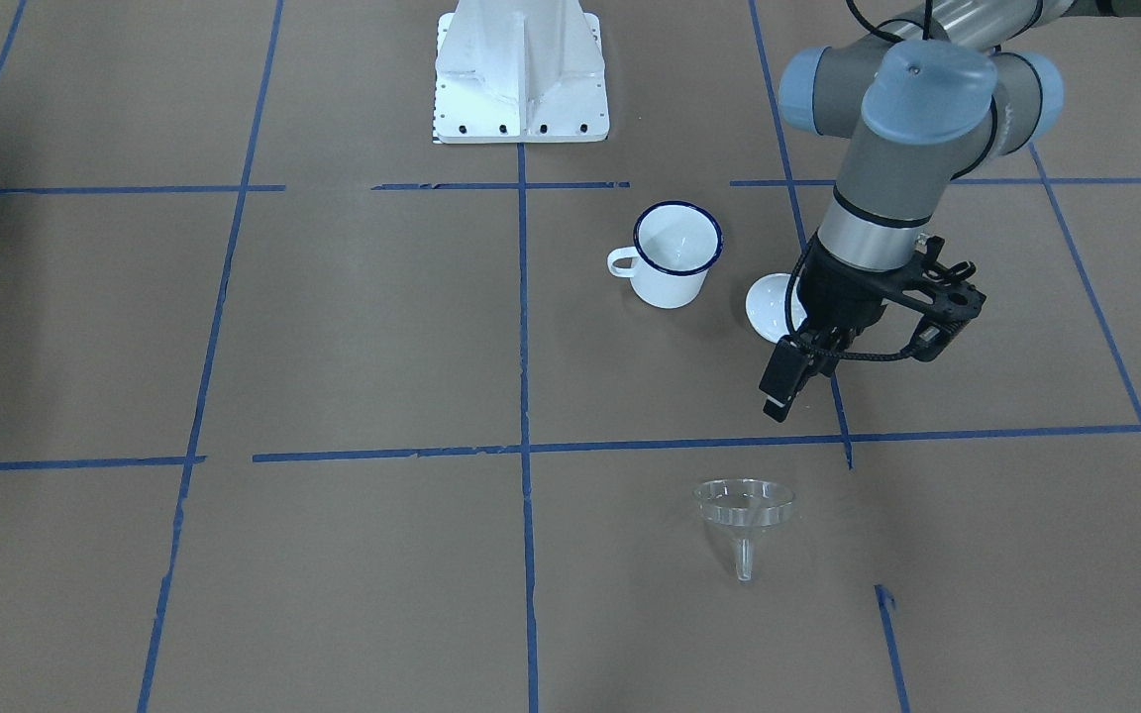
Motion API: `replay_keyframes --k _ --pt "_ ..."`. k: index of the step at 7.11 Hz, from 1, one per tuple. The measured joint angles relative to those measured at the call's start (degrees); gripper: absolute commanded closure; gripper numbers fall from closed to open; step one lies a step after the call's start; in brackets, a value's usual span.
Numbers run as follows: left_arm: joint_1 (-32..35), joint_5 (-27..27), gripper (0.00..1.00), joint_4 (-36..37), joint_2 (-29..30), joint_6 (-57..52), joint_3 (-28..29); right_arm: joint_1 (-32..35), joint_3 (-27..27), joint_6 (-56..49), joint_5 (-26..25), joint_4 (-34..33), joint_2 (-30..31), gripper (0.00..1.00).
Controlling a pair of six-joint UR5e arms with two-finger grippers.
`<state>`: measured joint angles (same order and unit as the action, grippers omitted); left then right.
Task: Place funnel on cup
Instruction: 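Open the left gripper, release the lid, and move toward the glass funnel, then grasp the clear glass funnel rim with the left gripper and lift it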
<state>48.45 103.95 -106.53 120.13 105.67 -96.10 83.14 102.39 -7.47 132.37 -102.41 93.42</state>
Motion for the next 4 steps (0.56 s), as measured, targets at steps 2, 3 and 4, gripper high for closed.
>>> replay_keyframes --k 2,3,4 --pt "-2.92 -5.98 0.00 -5.42 3.07 11.44 7.34 0.00 0.00 0.00 0.00 -0.01 0.01 0.00" --pt "-3.94 -7.61 0.00 -6.27 4.59 14.52 9.76 0.00 0.00 0.00 0.00 0.01 0.01 0.00" --pt "-4.40 -8.27 0.00 -6.60 6.09 16.33 11.73 0.00 0.00 0.00 0.00 0.01 0.01 0.00"
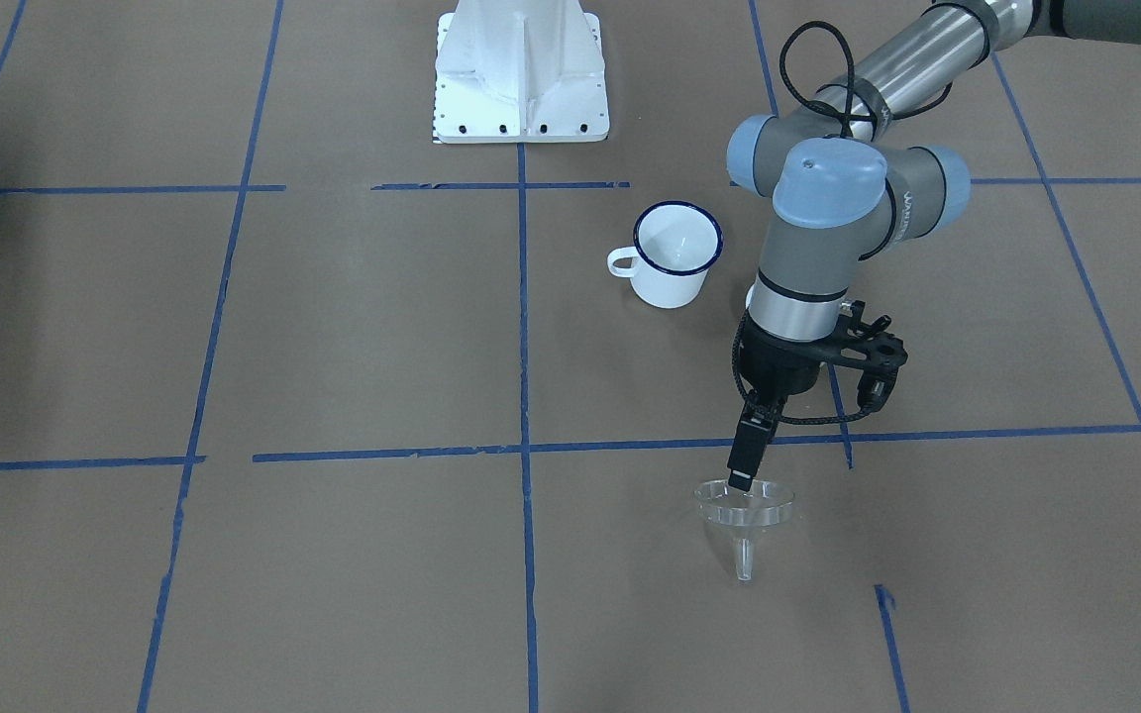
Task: Place funnel on cup
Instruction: 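Grasp the clear glass funnel rim with the left gripper and lift it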
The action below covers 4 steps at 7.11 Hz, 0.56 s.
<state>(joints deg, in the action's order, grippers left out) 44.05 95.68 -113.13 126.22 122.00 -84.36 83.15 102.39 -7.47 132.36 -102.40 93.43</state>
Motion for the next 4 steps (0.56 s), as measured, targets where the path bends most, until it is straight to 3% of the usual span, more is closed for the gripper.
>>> replay_keyframes --k 4 --pt "-0.28 -3.14 0.01 -3.82 3.93 2.11 7.76 0.00 0.00 0.00 0.00 -0.01 0.00 0.00"
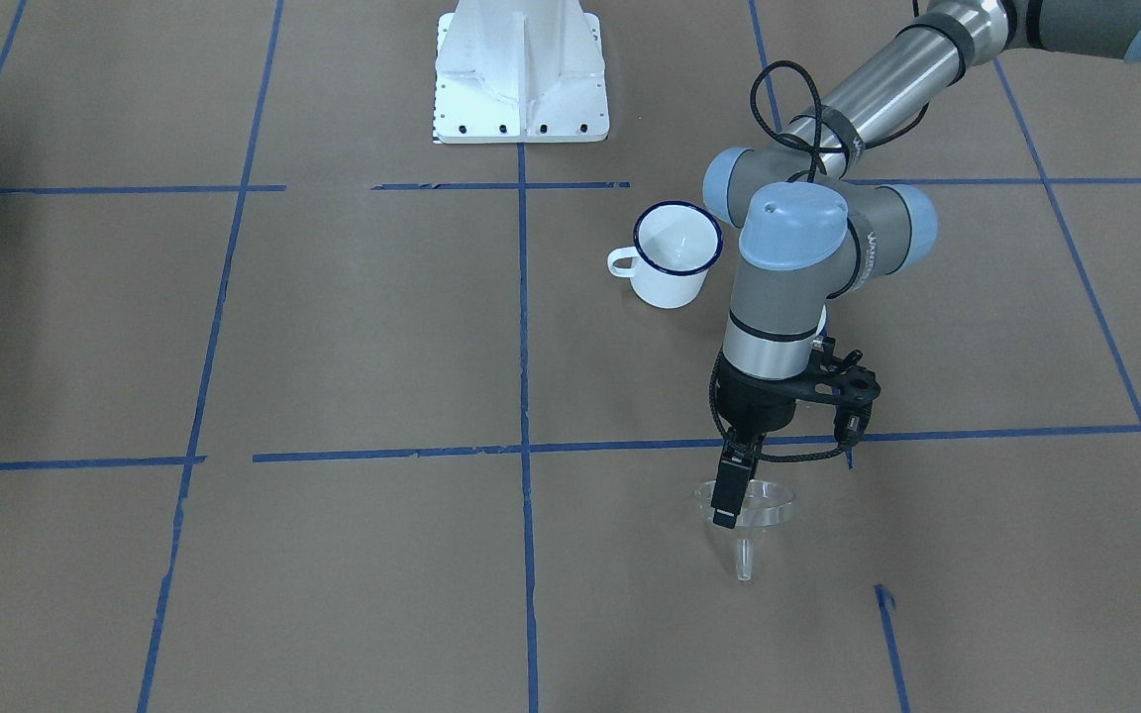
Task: Place funnel on cup
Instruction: 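Grasp the clear glass funnel rim with the left gripper and lift it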
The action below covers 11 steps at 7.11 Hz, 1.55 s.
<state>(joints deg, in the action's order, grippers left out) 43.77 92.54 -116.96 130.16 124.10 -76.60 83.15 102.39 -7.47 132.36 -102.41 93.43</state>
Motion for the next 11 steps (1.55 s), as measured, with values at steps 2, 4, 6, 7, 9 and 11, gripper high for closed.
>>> replay_keyframes --k 2,4,6,7,9,11 --pt "0.01 -0.48 0.16 -1.41 0.48 0.00 2.36 0.00 0.00 0.00 0.00 -0.01 0.00 0.00" --pt "0.07 -0.58 0.58 -2.87 0.56 -0.24 4.00 0.00 0.00 0.00 0.00 0.01 0.00 0.00" --pt "0.12 -0.60 0.99 -3.08 0.84 -0.34 4.29 0.00 0.00 0.00 0.00 0.01 0.00 0.00" --pt "0.22 -0.58 1.00 -3.12 0.98 -0.35 4.26 0.00 0.00 0.00 0.00 0.02 0.00 0.00" --pt "0.98 -0.36 1.00 -3.12 1.05 -0.52 3.33 0.00 0.00 0.00 0.00 0.02 0.00 0.00" --pt "4.69 4.93 1.00 -1.19 0.79 -1.17 -2.07 0.00 0.00 0.00 0.00 0.02 0.00 0.00"
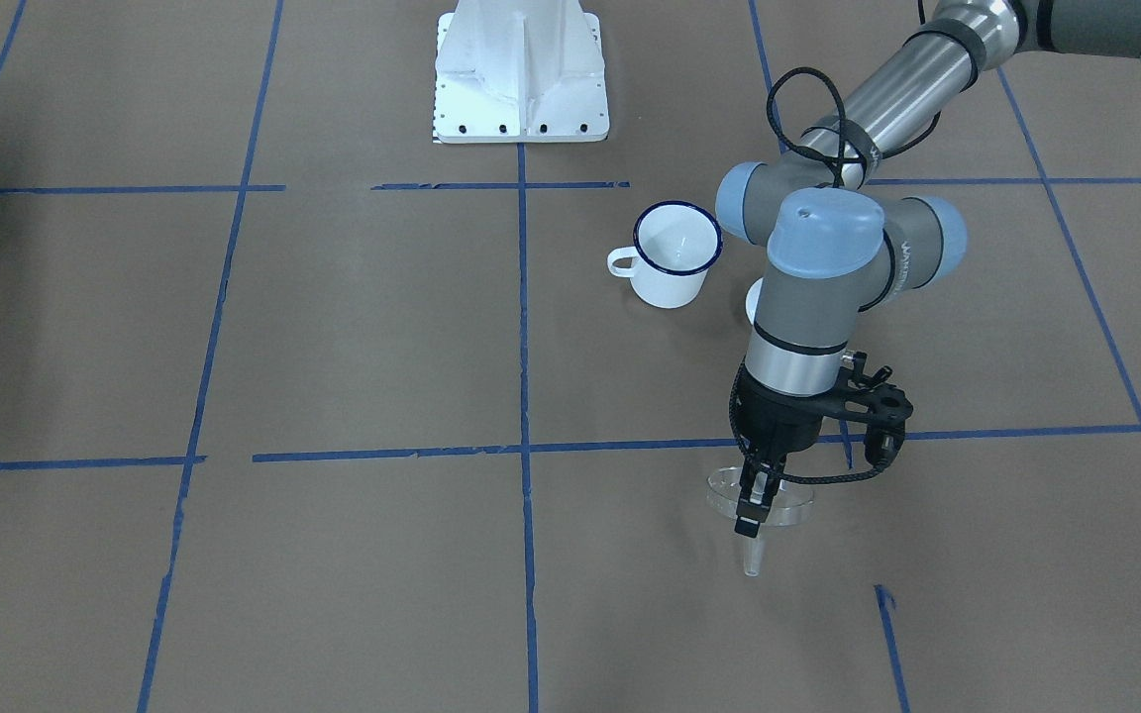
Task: Place funnel on cup
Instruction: 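Grasp the clear glass funnel rim with the left gripper and lift it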
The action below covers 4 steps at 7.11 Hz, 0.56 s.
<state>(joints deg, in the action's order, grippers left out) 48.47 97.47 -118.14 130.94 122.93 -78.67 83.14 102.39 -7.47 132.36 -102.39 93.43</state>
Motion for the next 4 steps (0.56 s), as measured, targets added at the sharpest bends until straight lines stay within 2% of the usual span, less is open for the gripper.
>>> replay_keyframes --k 1,4 --pt "1.88 3.55 1.00 3.92 -0.54 -2.38 -4.58 0.00 0.00 0.00 0.00 0.00 0.00 0.00" --pt "3.51 11.17 1.00 23.50 -4.89 -17.75 -24.38 0.00 0.00 0.00 0.00 -0.02 0.00 0.00"
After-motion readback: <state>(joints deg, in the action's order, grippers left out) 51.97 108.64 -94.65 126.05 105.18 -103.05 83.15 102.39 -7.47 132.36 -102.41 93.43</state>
